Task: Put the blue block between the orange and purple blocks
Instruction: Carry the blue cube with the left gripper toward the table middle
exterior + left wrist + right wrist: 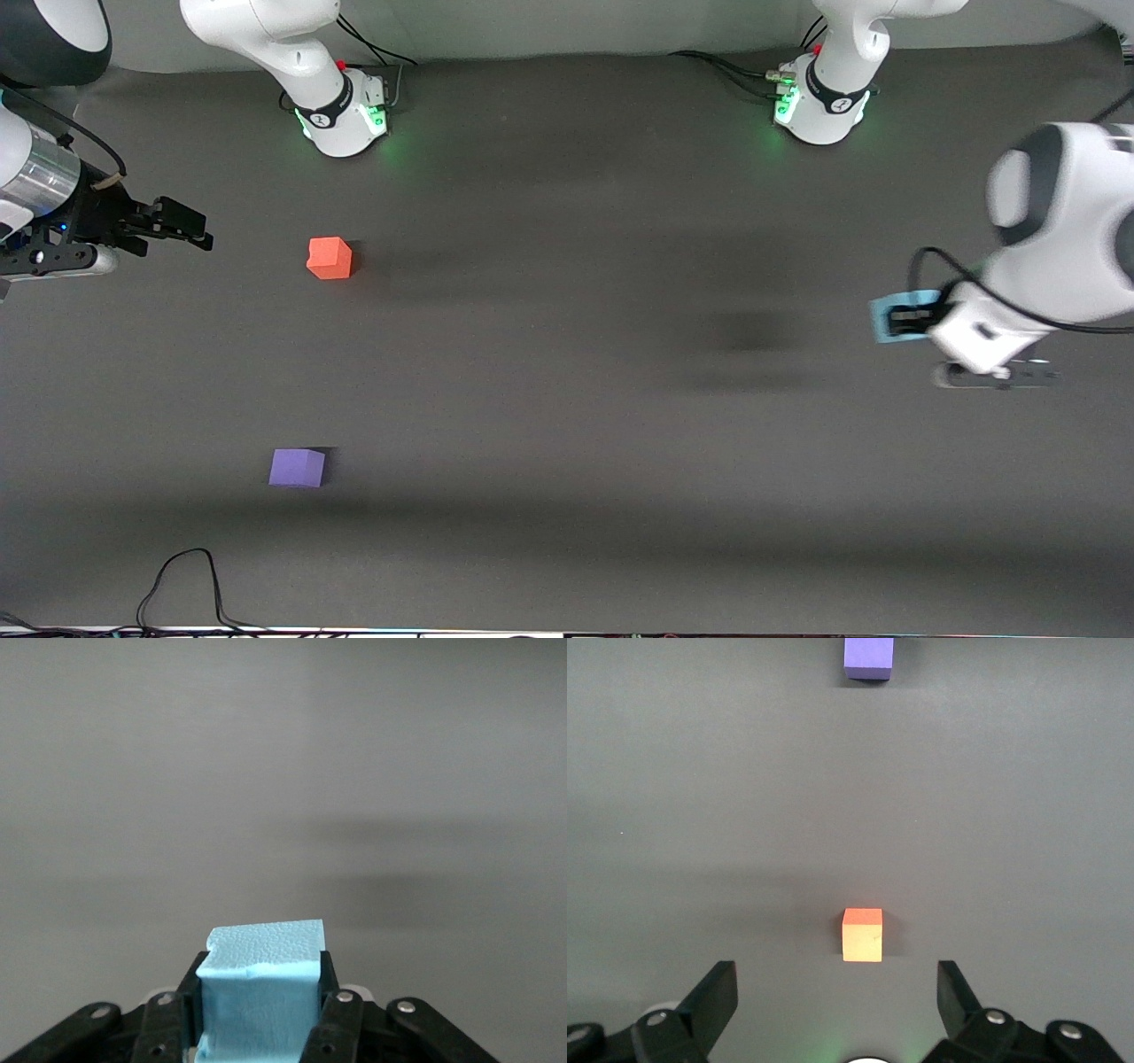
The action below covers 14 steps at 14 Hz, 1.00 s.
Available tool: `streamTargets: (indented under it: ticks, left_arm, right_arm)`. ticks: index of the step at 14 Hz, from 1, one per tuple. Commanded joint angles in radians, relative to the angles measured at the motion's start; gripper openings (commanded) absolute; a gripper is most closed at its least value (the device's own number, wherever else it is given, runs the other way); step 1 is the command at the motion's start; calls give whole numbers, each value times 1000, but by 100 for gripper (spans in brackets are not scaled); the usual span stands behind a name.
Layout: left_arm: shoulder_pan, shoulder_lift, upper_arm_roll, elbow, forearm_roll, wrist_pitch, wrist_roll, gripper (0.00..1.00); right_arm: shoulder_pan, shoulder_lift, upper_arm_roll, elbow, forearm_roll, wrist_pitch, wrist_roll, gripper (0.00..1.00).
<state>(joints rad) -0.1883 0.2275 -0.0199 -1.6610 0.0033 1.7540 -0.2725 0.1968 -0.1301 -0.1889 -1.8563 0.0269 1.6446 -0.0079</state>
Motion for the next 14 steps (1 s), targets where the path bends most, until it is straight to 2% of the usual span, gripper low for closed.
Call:
streamTargets:
  ticks: [1,4,7,10,14]
  left_arm:
    - [-222,71,17,64,-2,10,-325,44]
    - [-419,252,17,252,-5,53,-616,44]
    - [-557,424,18,401,-2,160,-756,44]
    - [-655,557,18,415,11,355,-783,44]
    - [-724,683,23,420,56,456,-778,44]
  right_arm:
    - [10,-6,-9,-4,-7,4,-18,100]
    - [10,-5,-9,-4,-7,4,-18,100]
    - [10,-2,-9,-4,-8,9,-18,100]
    - [10,0,-11,-4,-8,7,-18,100]
    - [10,6,-9,-14,-7,14,-18,100]
